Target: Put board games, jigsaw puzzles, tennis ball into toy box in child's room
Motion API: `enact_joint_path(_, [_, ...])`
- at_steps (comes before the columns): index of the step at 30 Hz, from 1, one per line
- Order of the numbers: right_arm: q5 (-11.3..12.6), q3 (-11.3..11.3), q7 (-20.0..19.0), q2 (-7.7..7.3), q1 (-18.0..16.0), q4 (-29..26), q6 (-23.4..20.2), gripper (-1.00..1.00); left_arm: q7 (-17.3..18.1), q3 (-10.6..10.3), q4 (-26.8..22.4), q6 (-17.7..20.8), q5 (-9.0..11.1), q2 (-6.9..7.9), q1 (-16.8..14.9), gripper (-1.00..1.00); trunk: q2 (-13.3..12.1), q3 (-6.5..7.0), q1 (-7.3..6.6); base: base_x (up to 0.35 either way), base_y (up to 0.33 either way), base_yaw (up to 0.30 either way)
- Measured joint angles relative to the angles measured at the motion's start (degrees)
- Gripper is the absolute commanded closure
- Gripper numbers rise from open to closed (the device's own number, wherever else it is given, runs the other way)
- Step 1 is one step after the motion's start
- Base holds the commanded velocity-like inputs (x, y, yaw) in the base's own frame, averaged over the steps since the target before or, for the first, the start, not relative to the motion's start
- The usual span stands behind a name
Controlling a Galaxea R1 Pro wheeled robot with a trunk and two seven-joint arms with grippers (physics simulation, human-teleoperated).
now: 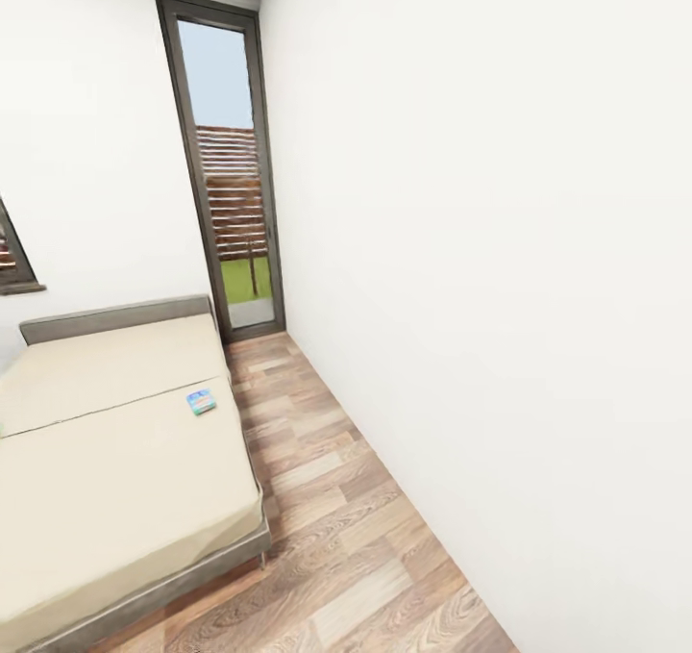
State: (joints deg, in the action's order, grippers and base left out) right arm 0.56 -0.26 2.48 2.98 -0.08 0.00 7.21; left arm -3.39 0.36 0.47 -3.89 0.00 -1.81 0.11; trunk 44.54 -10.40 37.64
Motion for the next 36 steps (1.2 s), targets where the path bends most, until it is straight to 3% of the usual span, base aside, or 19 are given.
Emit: enact_joint_path(36, [0.0,-0.1,0.0,-0.06,0.0,0.0,0.0,-1.0,-0.2,0.3,-0.2,0.0,0.3,0.02,0.0,-1.0,-14.5,6.49,-7.92,0.0,0.0,0.293])
